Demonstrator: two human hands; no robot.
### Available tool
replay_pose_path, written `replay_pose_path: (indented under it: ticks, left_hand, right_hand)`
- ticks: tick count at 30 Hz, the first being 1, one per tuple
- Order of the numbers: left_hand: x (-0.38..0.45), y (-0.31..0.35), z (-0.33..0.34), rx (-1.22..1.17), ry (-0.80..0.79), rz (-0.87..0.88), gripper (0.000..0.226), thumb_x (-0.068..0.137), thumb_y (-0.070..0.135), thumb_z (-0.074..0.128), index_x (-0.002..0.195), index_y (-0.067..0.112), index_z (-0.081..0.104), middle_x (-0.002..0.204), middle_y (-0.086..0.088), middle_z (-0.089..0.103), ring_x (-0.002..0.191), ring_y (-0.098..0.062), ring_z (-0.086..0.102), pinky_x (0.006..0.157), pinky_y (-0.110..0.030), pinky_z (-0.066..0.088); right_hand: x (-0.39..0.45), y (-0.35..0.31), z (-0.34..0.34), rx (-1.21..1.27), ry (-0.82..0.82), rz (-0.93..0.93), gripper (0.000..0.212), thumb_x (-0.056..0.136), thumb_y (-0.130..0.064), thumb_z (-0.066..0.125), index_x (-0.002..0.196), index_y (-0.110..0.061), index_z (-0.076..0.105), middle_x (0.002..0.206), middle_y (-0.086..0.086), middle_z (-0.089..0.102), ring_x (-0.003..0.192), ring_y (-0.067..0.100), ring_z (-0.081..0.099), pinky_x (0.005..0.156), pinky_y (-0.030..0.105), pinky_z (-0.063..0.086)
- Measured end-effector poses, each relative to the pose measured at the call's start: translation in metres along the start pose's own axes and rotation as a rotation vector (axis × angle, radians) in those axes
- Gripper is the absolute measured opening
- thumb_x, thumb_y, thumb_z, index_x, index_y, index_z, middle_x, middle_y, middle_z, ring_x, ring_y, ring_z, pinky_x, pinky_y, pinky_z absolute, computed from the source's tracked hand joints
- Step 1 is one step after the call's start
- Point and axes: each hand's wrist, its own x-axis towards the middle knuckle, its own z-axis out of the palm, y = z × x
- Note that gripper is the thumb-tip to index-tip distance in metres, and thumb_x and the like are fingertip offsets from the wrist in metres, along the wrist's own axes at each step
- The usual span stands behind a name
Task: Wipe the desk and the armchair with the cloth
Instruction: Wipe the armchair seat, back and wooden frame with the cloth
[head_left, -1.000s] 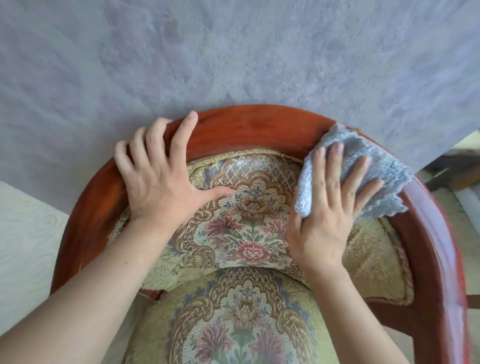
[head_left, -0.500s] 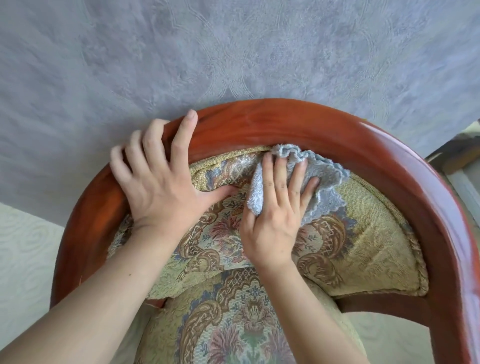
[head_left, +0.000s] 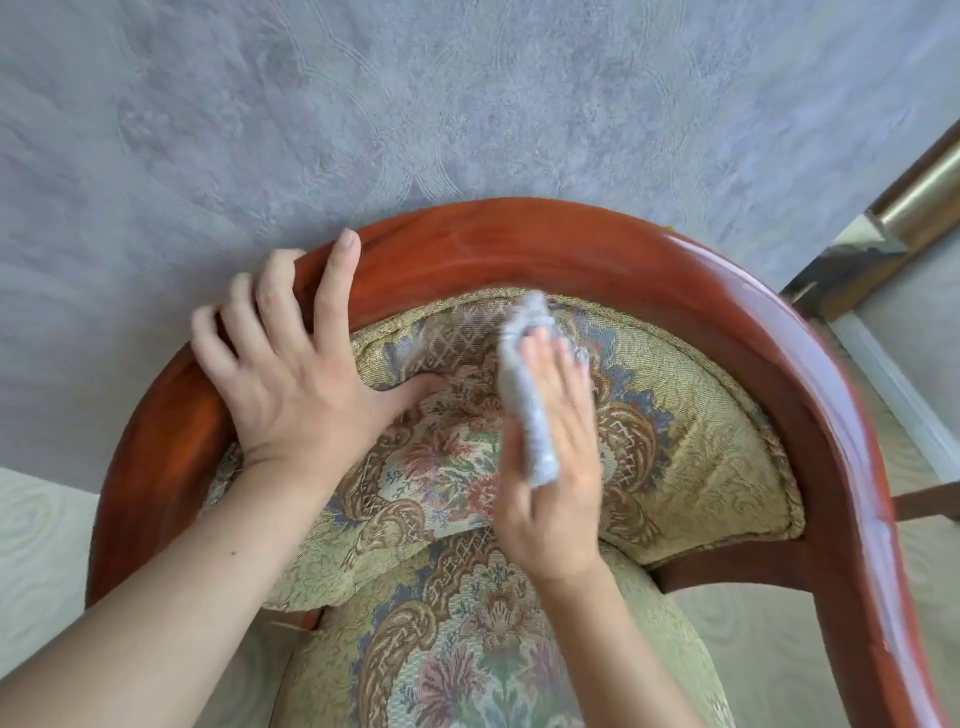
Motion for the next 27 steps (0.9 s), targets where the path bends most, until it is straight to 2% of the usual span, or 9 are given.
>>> replay_pose_path:
  ticks: [2, 4, 7, 10, 12, 13, 15, 20, 27]
  left_hand:
    - [-0.001, -0.002, -0.001, 0.007, -0.062, 0.003, 0.125, 0.063, 0.100, 0.046, 0.160, 0.026, 0.020, 0.142, -0.018, 0.042, 0.123, -0.037, 0.039, 0.103, -0.056, 0.028]
    - [-0.001, -0.004, -0.001, 0.001, -0.078, 0.010, 0.130, 0.059, 0.102, 0.047, 0.161, 0.027, 0.018, 0.144, -0.017, 0.039, 0.123, -0.036, 0.037, 0.104, -0.056, 0.027]
    - [-0.001, -0.005, 0.000, 0.006, -0.082, 0.022, 0.131, 0.058, 0.101, 0.050, 0.161, 0.027, 0.018, 0.144, -0.016, 0.037, 0.123, -0.036, 0.037, 0.103, -0.056, 0.028]
    - [-0.001, -0.004, 0.000, 0.012, -0.065, 0.031, 0.131, 0.058, 0.101, 0.051, 0.161, 0.026, 0.018, 0.144, -0.016, 0.037, 0.124, -0.037, 0.039, 0.103, -0.056, 0.028]
    - [-0.002, -0.004, 0.001, 0.005, -0.055, 0.036, 0.130, 0.059, 0.098, 0.053, 0.161, 0.026, 0.018, 0.144, -0.016, 0.038, 0.124, -0.038, 0.041, 0.102, -0.056, 0.029]
    - [-0.001, -0.004, 0.001, 0.000, -0.049, 0.037, 0.129, 0.059, 0.097, 0.054, 0.161, 0.026, 0.019, 0.144, -0.017, 0.039, 0.123, -0.039, 0.042, 0.102, -0.056, 0.029]
    - [-0.002, -0.005, 0.003, -0.002, -0.030, 0.037, 0.126, 0.062, 0.094, 0.055, 0.161, 0.025, 0.021, 0.143, -0.018, 0.041, 0.123, -0.040, 0.043, 0.102, -0.057, 0.030]
    - [0.000, 0.001, 0.005, -0.033, 0.061, -0.005, 0.100, 0.081, 0.085, 0.051, 0.156, 0.020, 0.037, 0.136, -0.023, 0.052, 0.116, -0.044, 0.050, 0.100, -0.059, 0.033]
    - [0.002, 0.004, 0.002, -0.031, 0.112, -0.006, 0.081, 0.091, 0.071, 0.051, 0.151, 0.015, 0.048, 0.131, -0.024, 0.057, 0.110, -0.046, 0.056, 0.097, -0.059, 0.038]
  right_hand:
    - [-0.003, -0.003, -0.017, 0.202, 0.249, 0.255, 0.042, 0.100, -0.013, 0.046, 0.140, 0.000, 0.052, 0.145, 0.014, 0.054, 0.139, 0.031, 0.048, 0.111, 0.058, 0.040]
    - [0.006, -0.016, -0.033, 0.539, 0.627, 0.602, 0.034, 0.093, -0.036, 0.055, 0.114, -0.014, 0.071, 0.113, -0.007, 0.075, 0.110, 0.011, 0.068, 0.091, 0.035, 0.056]
    - [0.012, -0.022, -0.049, 0.434, 0.929, 0.728, 0.033, 0.083, -0.056, 0.060, 0.091, -0.023, 0.062, 0.083, -0.015, 0.071, 0.077, -0.001, 0.068, 0.067, 0.023, 0.055]
    - [0.019, -0.027, -0.035, 0.130, 0.587, 0.517, 0.034, 0.101, -0.042, 0.044, 0.091, -0.019, 0.066, 0.077, -0.032, 0.067, 0.070, -0.014, 0.061, 0.062, 0.009, 0.047]
    - [0.022, -0.025, -0.008, -0.112, 0.237, 0.453, 0.050, 0.102, -0.034, 0.029, 0.138, -0.011, 0.056, 0.138, -0.011, 0.061, 0.132, 0.001, 0.051, 0.108, 0.023, 0.043]
    - [0.022, -0.023, 0.006, -0.190, 0.118, 0.435, 0.059, 0.098, -0.032, 0.027, 0.150, -0.008, 0.041, 0.157, 0.006, 0.040, 0.149, 0.018, 0.028, 0.123, 0.038, 0.025]
    - [0.022, -0.023, 0.028, -0.226, 0.058, 0.407, 0.067, 0.090, -0.026, 0.034, 0.152, -0.002, 0.032, 0.162, 0.019, 0.022, 0.153, 0.038, 0.008, 0.126, 0.050, 0.005]
    - [0.018, -0.022, 0.065, -0.146, 0.059, 0.249, 0.071, 0.082, -0.021, 0.043, 0.149, 0.002, 0.039, 0.160, 0.022, 0.028, 0.152, 0.039, 0.009, 0.126, 0.046, 0.001]
    - [0.008, -0.029, 0.049, 0.142, -0.060, 0.121, 0.041, 0.101, -0.018, 0.039, 0.134, -0.011, 0.062, 0.144, 0.005, 0.055, 0.148, 0.024, 0.035, 0.122, 0.052, 0.024]
